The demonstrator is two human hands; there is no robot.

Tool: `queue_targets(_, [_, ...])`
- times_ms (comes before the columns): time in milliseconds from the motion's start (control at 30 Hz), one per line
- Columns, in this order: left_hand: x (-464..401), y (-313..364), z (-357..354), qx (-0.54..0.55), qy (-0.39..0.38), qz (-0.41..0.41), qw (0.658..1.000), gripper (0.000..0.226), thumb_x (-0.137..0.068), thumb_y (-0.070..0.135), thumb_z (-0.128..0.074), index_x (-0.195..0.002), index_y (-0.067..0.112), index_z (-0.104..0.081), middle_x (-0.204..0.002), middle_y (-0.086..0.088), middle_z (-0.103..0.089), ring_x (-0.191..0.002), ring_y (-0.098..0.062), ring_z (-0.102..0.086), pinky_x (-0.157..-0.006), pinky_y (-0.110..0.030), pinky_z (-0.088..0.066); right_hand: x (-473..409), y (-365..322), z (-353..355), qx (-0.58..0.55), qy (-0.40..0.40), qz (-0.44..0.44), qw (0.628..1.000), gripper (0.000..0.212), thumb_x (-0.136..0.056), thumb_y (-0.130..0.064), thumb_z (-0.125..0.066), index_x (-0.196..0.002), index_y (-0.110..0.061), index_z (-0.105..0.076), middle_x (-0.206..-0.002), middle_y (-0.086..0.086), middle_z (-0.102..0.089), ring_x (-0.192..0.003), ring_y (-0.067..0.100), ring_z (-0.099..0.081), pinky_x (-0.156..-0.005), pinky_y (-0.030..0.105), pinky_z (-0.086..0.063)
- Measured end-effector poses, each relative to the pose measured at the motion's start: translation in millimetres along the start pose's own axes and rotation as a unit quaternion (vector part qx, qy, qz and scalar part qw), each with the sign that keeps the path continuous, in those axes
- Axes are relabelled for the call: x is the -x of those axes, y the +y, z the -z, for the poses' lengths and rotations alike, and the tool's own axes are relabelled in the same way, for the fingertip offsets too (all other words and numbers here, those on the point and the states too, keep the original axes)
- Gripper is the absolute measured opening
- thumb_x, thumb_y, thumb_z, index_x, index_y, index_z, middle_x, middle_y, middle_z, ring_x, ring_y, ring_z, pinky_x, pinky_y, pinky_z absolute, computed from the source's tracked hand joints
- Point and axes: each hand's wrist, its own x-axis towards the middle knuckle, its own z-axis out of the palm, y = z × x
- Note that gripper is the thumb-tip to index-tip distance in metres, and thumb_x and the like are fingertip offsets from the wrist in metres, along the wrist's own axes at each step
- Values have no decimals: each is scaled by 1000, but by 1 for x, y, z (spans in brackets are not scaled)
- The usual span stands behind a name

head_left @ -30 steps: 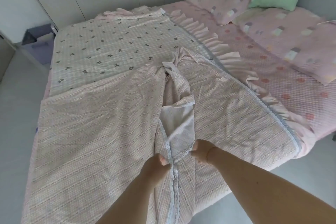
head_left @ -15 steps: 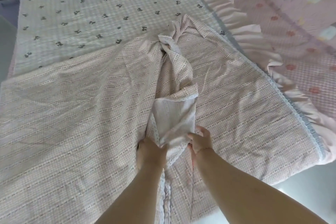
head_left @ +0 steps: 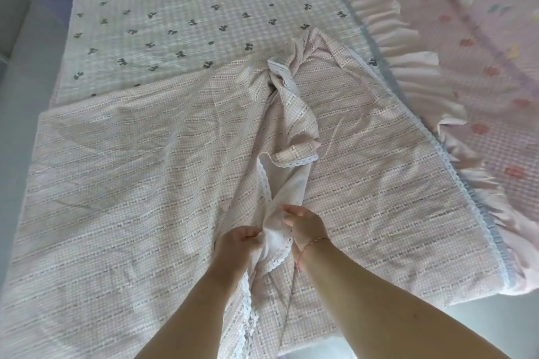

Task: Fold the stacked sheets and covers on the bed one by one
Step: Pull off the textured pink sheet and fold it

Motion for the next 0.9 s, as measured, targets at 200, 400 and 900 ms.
queue_targets(200, [29, -8, -21, 77, 1, 12, 997, 14, -83, 13, -66, -81, -1, -64, -66, -16, -55, -64, -27, -47, -63, -39, -42, 19, 1, -8, 91, 25, -43, 995, 37, -67, -21, -82, -86, -10, -52, -83, 6, -59, -79, 23, -60, -69, 32, -52])
queue_targets(400, [56, -4, -36, 42, -22, -20, 999, 6, -80, 9, -70, -80, 3, -72, -75, -6, -68, -72, -12, -61, -66, -18, -50, 31, -11, 23, 204, 87, 31, 975, 24, -72, 1, -60, -93, -8, -55, -71, 3, -57, -58, 17, -52, -49, 23, -42])
queue_targets(900, [121, -16, -117, -34, 0, 5, 999, 7, -84, 12, -66, -84, 17, -71, -87, 0, -70, -86, -16, -65, -68, -25, -53, 107, 11, 169, 350, 117, 84, 926, 16, -80, -7, -64, -87, -15, -52, -69, -3, -56, -57, 10, -51, -44, 21, -33])
